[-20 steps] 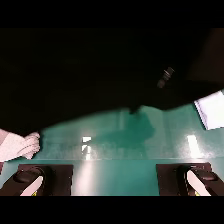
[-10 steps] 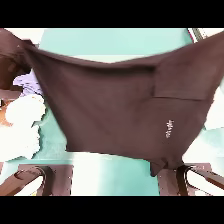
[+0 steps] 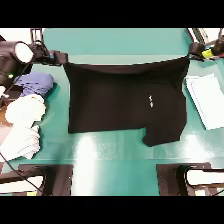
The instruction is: Fold the shirts.
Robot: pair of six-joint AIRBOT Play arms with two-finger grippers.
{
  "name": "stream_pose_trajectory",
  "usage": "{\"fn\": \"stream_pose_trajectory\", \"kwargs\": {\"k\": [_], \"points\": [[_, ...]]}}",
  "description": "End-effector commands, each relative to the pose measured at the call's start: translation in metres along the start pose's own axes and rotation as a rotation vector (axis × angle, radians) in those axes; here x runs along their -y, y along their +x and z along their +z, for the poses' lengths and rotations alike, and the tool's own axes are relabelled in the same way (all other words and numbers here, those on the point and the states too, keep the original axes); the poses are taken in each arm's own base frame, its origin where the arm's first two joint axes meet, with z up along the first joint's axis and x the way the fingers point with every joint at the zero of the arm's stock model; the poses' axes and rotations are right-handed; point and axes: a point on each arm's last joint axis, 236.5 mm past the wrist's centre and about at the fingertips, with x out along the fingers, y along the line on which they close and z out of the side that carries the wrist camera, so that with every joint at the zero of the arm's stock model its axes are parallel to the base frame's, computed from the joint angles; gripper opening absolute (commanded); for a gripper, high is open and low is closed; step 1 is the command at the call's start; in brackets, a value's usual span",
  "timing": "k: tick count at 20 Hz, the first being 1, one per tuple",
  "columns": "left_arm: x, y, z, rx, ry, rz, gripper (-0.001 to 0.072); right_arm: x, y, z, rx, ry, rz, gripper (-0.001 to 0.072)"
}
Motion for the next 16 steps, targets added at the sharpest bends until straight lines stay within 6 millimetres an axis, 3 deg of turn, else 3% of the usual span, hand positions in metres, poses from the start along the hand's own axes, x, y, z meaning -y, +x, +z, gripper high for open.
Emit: {"fn": "stream_pose_trajectory", "kwargs": {"k": [1, 3, 5, 11, 13, 16], "points": [[-0.004, 0.032, 0.023, 0.137, 0.007, 0.004, 0.0024, 0.011, 0.026, 0.033, 0.135, 0.014, -0.012, 0.0020], [-0.005, 0.036, 0.025, 0.150, 0.007, 0.006, 0.0024, 0.013, 0.030, 0.034, 0.139, -0.026, -0.018, 0.0021], [-0.007, 0.043, 0.010, 0.093, 0.011, 0.013, 0.0024, 0.018, 0.035, 0.025, 0.101, -0.060, -0.040, 0.0020], [-0.015, 0.062, -0.081, -0.198, 0.000, 0.030, 0.0024, 0.060, 0.052, -0.044, -0.209, -0.181, -0.240, 0.0020], [-0.016, 0.064, -0.110, -0.279, -0.011, 0.030, 0.0024, 0.064, 0.055, -0.059, -0.272, -0.171, -0.244, 0.0020], [-0.017, 0.064, -0.135, -0.345, -0.018, 0.031, 0.0024, 0.071, 0.061, -0.082, -0.373, -0.142, -0.249, 0.0020]]}}
